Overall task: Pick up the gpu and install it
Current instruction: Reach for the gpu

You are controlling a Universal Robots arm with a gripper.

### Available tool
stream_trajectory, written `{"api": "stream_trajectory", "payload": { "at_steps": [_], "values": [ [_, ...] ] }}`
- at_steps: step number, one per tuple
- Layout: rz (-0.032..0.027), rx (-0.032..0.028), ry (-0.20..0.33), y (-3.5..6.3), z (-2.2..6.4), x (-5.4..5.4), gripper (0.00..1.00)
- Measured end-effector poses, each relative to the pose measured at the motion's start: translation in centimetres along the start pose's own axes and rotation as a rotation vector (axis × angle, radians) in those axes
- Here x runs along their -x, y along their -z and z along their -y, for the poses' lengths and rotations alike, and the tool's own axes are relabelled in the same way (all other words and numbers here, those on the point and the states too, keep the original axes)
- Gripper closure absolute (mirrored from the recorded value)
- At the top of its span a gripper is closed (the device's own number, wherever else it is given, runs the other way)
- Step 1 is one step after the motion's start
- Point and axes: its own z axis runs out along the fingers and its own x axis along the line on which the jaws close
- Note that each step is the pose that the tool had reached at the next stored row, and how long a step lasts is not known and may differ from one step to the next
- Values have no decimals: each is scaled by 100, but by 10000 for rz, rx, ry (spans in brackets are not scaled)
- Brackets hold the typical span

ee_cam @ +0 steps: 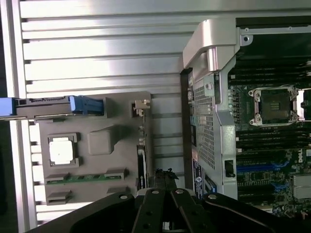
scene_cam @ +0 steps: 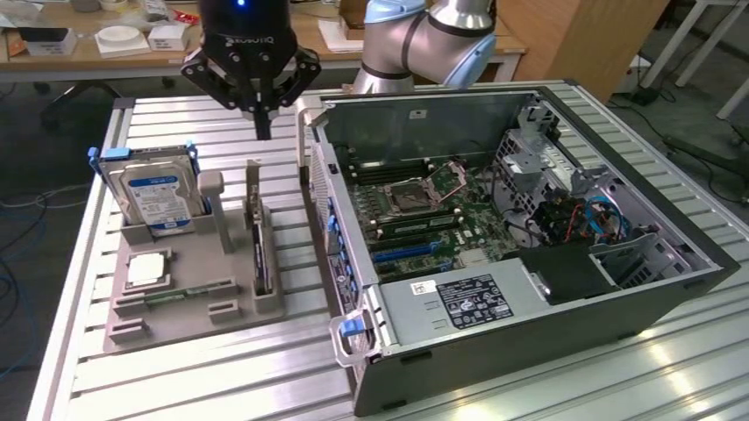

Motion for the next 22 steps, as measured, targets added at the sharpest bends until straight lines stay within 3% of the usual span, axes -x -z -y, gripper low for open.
{"api": "stream_trajectory", "payload": {
  "at_steps": [22],
  "values": [
    [0, 0, 0, 6, 20, -266, 90]
  ]
}}
